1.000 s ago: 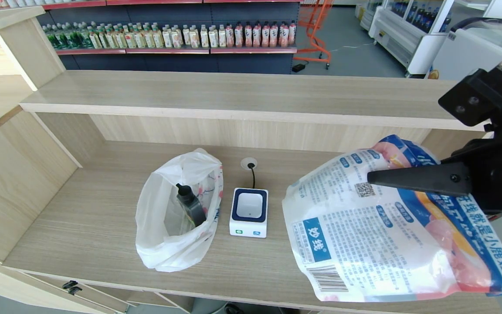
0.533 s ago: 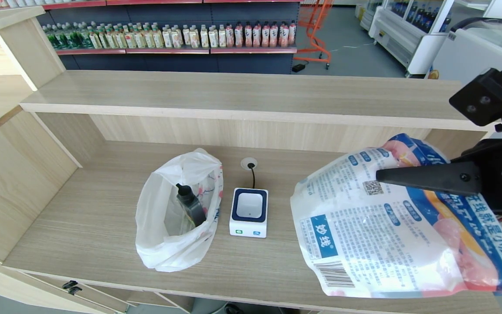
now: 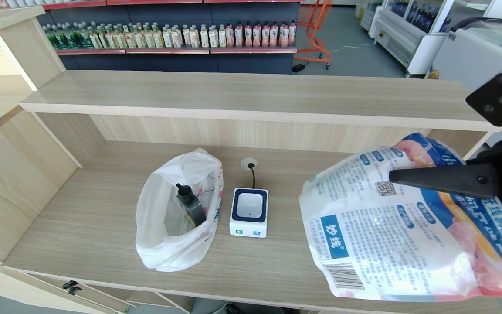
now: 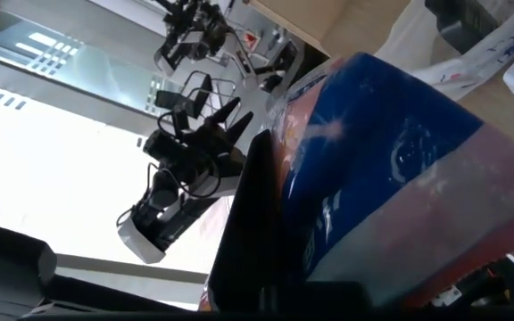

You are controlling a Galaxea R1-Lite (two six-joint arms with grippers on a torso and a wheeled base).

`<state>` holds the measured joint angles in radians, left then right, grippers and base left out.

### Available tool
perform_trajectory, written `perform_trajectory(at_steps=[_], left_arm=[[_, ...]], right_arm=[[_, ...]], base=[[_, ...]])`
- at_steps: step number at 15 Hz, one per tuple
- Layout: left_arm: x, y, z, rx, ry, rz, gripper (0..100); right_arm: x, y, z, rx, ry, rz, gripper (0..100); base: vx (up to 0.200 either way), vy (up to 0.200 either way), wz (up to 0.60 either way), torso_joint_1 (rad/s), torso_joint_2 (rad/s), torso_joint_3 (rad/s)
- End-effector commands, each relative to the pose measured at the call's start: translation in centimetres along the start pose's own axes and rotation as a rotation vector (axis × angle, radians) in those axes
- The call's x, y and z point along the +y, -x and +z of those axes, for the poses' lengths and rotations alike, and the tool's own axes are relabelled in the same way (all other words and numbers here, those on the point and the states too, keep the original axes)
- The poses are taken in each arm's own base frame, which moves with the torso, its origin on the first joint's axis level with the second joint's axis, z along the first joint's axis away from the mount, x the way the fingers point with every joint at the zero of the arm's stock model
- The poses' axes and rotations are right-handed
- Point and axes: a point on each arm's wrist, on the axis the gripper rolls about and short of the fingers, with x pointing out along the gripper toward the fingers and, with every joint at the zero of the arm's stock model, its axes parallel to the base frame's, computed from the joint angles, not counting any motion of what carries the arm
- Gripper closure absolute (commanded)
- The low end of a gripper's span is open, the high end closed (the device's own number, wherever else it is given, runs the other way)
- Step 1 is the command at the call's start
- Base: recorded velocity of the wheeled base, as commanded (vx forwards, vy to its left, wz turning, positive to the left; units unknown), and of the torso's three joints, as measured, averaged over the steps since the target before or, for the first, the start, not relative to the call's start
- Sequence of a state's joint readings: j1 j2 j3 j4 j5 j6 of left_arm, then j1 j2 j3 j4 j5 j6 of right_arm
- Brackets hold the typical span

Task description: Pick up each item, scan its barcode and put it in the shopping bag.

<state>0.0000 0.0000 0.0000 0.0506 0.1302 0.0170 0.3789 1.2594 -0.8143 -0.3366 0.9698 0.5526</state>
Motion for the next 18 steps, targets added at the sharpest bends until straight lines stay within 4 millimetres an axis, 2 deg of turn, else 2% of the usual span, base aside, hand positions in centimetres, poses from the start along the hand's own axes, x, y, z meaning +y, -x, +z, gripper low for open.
perform_trajectory(at_steps=[1, 7, 10, 14, 18], left_arm=[[0.0, 0.0, 0.0, 0.0, 0.0, 0.0, 0], [0.0, 0.0, 0.0, 0.0, 0.0, 0.0, 0], [0.0, 0.0, 0.0, 0.002, 0.0, 0.0, 0], [0.0, 0.0, 0.0, 0.0, 0.0, 0.0, 0], [0.0, 0.0, 0.0, 0.0, 0.0, 0.0, 0]], right_arm=[[0.5, 0.5, -0.3, -0.009, 0.054, -0.001, 100], [-1.0, 3.8, -1.7, -0.045, 0.589, -0.19, 100], [-1.6, 4.2, -2.6, -0.021, 0.823, -0.393, 100], [-1.3, 4.7, -3.3, 0.006, 0.985, -0.501, 100], [-0.6, 5.5, -4.2, 0.015, 1.072, -0.548, 100]], base=[[0.0, 0.0, 0.0, 0.0, 0.0, 0.0], [0.0, 0.0, 0.0, 0.0, 0.0, 0.0], [0.0, 0.0, 0.0, 0.0, 0.0, 0.0], [0.0, 0.0, 0.0, 0.0, 0.0, 0.0], [0.0, 0.0, 0.0, 0.0, 0.0, 0.0]])
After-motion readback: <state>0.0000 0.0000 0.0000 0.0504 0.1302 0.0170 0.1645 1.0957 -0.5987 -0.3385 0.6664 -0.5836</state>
